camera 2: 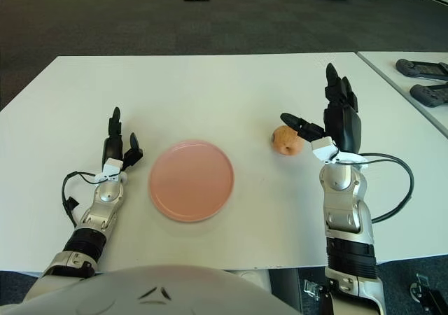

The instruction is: Put the apple into the plate.

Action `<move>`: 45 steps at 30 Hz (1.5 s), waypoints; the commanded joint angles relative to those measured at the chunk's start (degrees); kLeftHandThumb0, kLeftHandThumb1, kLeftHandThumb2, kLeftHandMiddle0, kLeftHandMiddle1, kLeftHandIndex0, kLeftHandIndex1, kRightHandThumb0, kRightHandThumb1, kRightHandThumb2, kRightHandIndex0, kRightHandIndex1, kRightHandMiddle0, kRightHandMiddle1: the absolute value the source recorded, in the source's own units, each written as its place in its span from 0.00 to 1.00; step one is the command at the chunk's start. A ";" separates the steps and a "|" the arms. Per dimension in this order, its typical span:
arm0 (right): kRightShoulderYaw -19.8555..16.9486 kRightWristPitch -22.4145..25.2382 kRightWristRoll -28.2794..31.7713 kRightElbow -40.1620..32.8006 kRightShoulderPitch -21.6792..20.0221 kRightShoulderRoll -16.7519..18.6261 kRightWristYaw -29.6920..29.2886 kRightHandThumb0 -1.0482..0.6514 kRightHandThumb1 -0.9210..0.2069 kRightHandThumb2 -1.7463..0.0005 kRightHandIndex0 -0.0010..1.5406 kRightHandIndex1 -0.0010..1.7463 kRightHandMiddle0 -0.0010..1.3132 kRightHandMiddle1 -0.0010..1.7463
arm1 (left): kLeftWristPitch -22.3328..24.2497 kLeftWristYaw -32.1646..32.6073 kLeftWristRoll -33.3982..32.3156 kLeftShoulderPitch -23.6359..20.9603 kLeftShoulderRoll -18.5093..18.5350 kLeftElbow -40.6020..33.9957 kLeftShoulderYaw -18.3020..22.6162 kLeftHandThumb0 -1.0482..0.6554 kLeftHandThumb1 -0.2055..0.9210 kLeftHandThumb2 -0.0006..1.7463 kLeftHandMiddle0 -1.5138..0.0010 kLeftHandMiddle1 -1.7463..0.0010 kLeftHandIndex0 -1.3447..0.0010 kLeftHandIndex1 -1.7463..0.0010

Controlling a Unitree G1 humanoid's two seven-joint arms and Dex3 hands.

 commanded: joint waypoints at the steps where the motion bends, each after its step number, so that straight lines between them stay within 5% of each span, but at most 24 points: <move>1: 1.02 -0.40 -0.24 -0.67 -0.37 -1.83 1.29 0.00 0.00 0.91 0.00 0.00 0.00 0.00 | -0.81 -0.46 0.50 2.25 -0.06 2.15 -0.49 0.16 1.00 0.56 0.94 1.00 1.00 0.94; 13: 3.78 -1.87 -0.28 1.67 -1.16 -5.77 4.12 0.00 0.00 0.93 0.00 0.00 0.00 0.00 | -0.30 -0.09 0.84 2.10 -0.02 2.20 -0.49 0.16 1.00 0.56 0.94 0.99 1.00 0.94; 45: 8.89 2.14 2.56 2.33 -4.88 -6.76 13.87 0.00 0.02 0.98 0.00 0.00 0.00 0.00 | 0.76 0.20 0.77 2.24 -0.60 1.16 -0.35 0.16 1.00 0.56 0.93 0.99 1.00 0.94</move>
